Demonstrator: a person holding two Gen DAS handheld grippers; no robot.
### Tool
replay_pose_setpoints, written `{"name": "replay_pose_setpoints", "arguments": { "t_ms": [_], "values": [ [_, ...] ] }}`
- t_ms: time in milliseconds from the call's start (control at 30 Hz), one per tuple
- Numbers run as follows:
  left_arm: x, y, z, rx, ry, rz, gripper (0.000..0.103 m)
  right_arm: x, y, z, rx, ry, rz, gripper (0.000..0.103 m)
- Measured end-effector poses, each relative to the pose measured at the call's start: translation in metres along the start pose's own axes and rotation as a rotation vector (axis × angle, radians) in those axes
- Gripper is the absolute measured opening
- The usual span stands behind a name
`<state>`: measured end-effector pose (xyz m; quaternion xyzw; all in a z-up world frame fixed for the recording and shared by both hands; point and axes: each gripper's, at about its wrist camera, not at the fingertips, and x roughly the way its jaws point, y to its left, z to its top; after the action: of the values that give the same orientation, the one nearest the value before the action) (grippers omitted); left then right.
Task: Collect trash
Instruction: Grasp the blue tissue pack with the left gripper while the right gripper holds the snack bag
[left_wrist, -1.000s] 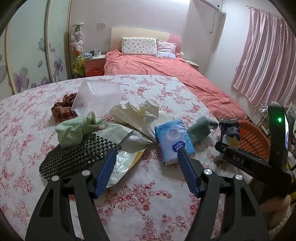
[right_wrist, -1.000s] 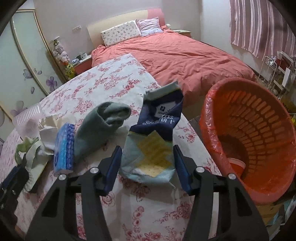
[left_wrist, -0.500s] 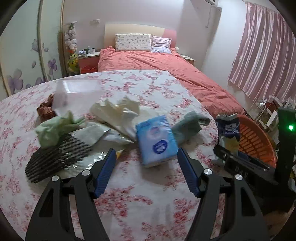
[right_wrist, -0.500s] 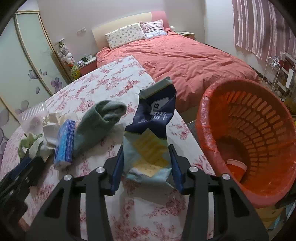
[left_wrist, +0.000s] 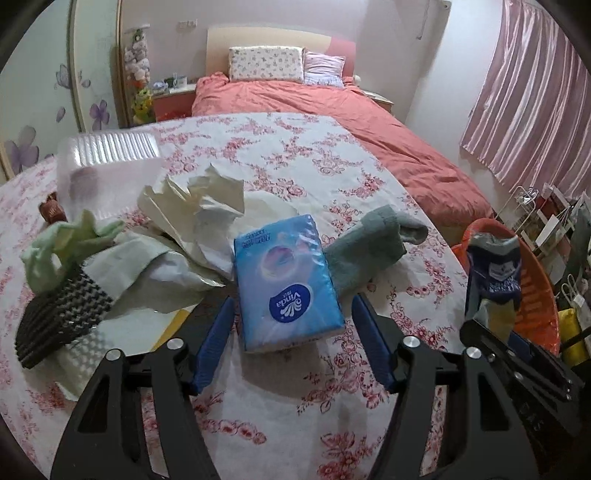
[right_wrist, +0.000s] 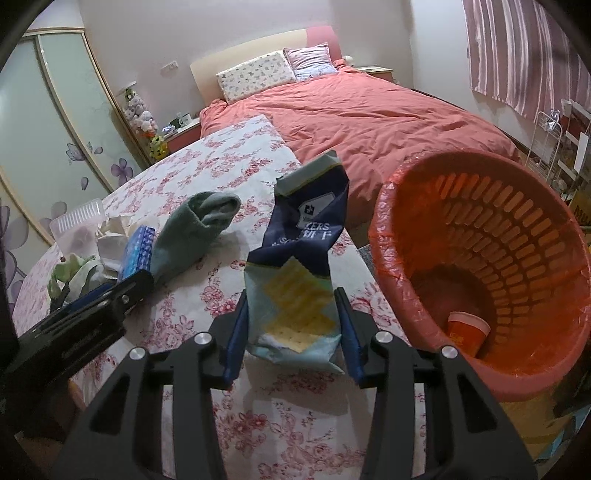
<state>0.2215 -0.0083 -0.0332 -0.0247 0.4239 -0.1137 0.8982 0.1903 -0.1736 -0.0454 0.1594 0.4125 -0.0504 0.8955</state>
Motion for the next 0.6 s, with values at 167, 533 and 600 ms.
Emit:
{"name": "replay_pose_setpoints", "arguments": {
  "t_ms": [167, 533, 600],
  "values": [
    [0.004, 0.004, 0.003, -0.030, 0.008, -0.024, 0.058, 0.000, -0.001, -0.001, -0.002, -0.005, 0.000, 0.043],
    [-0.005, 0.002, 0.004, -0.033, -0.023, -0.056, 0.051, -0.009, -0.005, -0.001, -0.002, -0.029, 0.004, 0.043],
    [-0.010, 0.000, 0.004, -0.025, -0.035, -0.056, 0.051, -0.014, -0.006, 0.000, -0.002, -0.041, 0.003, 0.043]
  ]
}}
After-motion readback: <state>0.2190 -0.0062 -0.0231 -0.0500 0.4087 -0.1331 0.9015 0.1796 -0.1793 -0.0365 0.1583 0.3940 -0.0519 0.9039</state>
